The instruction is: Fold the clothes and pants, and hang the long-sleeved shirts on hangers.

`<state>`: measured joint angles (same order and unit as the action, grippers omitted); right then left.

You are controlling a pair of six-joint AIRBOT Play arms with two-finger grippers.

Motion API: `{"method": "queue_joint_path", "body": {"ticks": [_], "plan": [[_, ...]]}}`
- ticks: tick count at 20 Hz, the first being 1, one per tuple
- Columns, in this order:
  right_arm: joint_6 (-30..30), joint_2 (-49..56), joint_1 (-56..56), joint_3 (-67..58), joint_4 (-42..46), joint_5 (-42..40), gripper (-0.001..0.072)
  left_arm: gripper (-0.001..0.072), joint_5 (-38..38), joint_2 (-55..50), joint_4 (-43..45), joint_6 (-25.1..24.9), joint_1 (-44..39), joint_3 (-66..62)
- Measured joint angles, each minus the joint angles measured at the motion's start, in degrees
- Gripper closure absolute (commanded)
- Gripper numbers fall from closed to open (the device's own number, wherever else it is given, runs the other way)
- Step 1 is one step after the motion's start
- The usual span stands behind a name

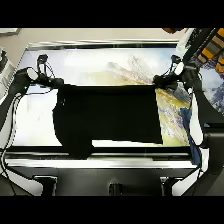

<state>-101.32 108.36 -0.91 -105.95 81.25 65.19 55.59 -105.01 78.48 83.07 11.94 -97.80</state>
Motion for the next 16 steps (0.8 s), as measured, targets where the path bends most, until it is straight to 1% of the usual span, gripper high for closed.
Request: {"method": "queue_joint_path", "body": {"ticks": [5,8,12,16], "plan": [[-0.3,0.7,0.0,0.0,1.5,11.9,0.0678,0.0692,14.2,-1.1,0.0,-0.2,0.7,-0.4],[-0.5,1.0,0.0,0.0,1.9,17.0,0.0677,0.0692,21.6,-1.4,0.1,-0.2,0.9,-0.5],[-0.5,2.5,0.0,0.0,1.9,22.4,0.0677,0.0692,26.0,-2.1,0.3,-0.2,0.7,-0.3],[-1.2,4.2,0.0,0.0,1.9,26.1,0.0676,0.0691,27.6,-3.3,0.3,-0.2,0.4,-0.3]]}}
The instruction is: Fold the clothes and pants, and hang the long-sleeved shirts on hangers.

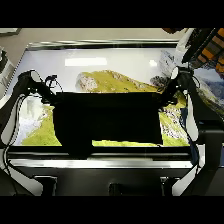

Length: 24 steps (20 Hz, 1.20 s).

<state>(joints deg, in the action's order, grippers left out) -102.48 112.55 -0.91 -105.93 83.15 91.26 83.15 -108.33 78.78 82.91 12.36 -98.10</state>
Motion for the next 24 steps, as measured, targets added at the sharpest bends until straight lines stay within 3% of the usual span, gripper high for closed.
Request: {"method": "queue_joint_path", "body": {"ticks": [1,2,3,4,12,19,24], "plan": [[-0.1,0.3,0.0,0.0,-0.2,0.4,0.0653,0.068,0.3,-0.3,0.0,0.0,-0.1,0.0],[-0.3,0.6,0.0,0.0,-0.5,0.7,0.0523,0.057,0.4,-0.6,0.0,0.0,-0.2,0.0],[-0.3,0.8,0.0,0.0,-0.9,1.0,0.0323,0.0333,0.5,-0.8,0.0,0.0,-0.2,0.0],[-0.5,1.0,0.0,0.0,-1.1,1.2,0.0212,0.0177,0.7,-0.9,0.0,0.4,-0.2,0.0],[8.8,-8.3,-4.8,1.0,-2.6,1.5,0.0195,0.0169,5.9,7.7,-0.2,6.3,8.2,4.8],[15.9,-24.8,-22.8,23.7,-19.5,-2.7,0.0195,0.0172,0.0,32.6,-11.3,8.1,22.8,41.6],[18.2,-32.8,-24.6,38.2,-24.9,-6.8,0.0195,0.0174,-7.0,42.9,-21.8,3.8,25.0,62.8]]}}
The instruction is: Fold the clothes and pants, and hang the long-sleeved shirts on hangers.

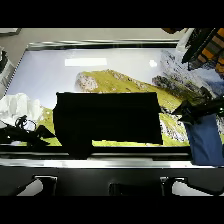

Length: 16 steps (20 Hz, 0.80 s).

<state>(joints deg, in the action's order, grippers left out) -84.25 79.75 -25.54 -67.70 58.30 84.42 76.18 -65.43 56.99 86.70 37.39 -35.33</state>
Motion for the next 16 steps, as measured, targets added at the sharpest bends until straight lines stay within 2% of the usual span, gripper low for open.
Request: {"method": "queue_joint_path", "body": {"ticks": [7,8,9,10,11,12,15,16], "plan": [[0.7,-3.7,1.0,5.0,-3.6,-2.3,0.0195,0.0178,-6.6,2.5,-6.3,-3.4,-3.3,11.3],[0.8,-3.8,1.0,5.2,-4.2,-2.4,0.0195,0.0206,-7.6,2.5,-7.1,-3.5,-4.6,11.8],[0.9,-3.9,1.0,5.3,-4.7,-2.5,0.0195,0.0301,-8.9,2.6,-7.9,-3.4,-6.0,12.1],[0.9,-4.0,1.1,5.4,-5.2,-2.7,0.0195,0.0434,-10.4,2.6,-8.2,-3.2,-7.4,12.4],[0.9,-4.0,1.1,5.4,-5.5,-2.9,0.0194,0.0527,-11.8,2.6,-8.2,-3.1,-8.6,12.6],[0.9,-4.1,1.1,5.5,-5.7,-2.9,0.0193,0.0586,-13.0,2.5,-8.2,-2.7,-9.7,12.7],[0.9,-4.1,1.1,5.6,-6.7,-3.3,0.0191,0.0599,-14.9,2.5,-8.7,-2.1,-11.7,12.9],[1.0,-4.1,1.0,5.6,-7.0,-3.7,0.0191,0.0626,-15.3,2.5,-8.9,-2.1,-12.0,12.9]]}}
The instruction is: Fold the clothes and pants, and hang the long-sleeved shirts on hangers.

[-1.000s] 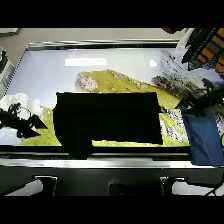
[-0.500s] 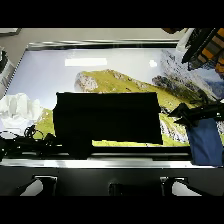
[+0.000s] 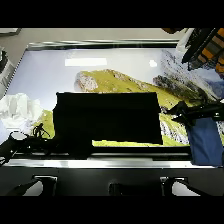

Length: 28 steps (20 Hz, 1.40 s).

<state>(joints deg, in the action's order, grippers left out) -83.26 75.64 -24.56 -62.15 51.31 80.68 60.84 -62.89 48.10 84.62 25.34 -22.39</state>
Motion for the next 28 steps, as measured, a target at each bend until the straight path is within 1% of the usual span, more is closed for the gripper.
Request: {"method": "queue_joint_path", "body": {"ticks": [1,4,8,10,18,19,20,22,23,26,28], "plan": [[0.1,0.0,-0.3,0.0,-0.3,-0.2,0.0191,0.0691,-0.4,0.0,0.0,0.0,-0.3,0.0],[0.1,0.2,-2.4,0.0,-0.5,-1.8,0.0191,0.0691,-0.7,0.0,0.0,-0.2,-0.6,0.0],[0.8,2.9,-3.7,1.2,3.3,-1.3,0.0184,0.0691,-0.7,0.0,-0.1,-1.2,-0.7,0.0],[2.1,4.7,-3.5,3.5,4.2,-1.2,0.0156,0.0691,-0.3,0.0,-0.1,-1.5,-0.7,0.0],[6.2,7.3,-1.0,15.3,5.7,-2.6,0.0169,0.0691,0.7,0.0,-0.1,-2.1,-0.7,0.0],[6.4,7.4,-0.2,16.1,5.2,-2.5,0.0187,0.0691,0.7,0.0,0.0,-2.1,-0.7,0.0],[6.6,7.4,0.6,16.6,5.3,-2.6,0.0276,0.0691,0.7,0.0,-0.1,-2.1,-0.7,0.0],[6.8,7.5,2.8,17.4,6.0,-4.1,0.0622,0.0691,0.8,0.0,0.0,-2.2,-0.7,0.0],[6.8,7.5,3.8,17.6,6.4,-5.2,0.0674,0.0691,0.9,0.0,0.0,-2.2,-0.7,-0.1],[6.1,6.2,5.3,17.9,6.5,-6.9,0.0677,0.0693,2.3,0.4,1.5,-2.2,-0.7,-1.8],[4.7,3.6,5.7,17.7,7.7,-7.7,0.0677,0.0692,4.9,1.0,4.3,-1.4,-0.7,-4.1]]}}
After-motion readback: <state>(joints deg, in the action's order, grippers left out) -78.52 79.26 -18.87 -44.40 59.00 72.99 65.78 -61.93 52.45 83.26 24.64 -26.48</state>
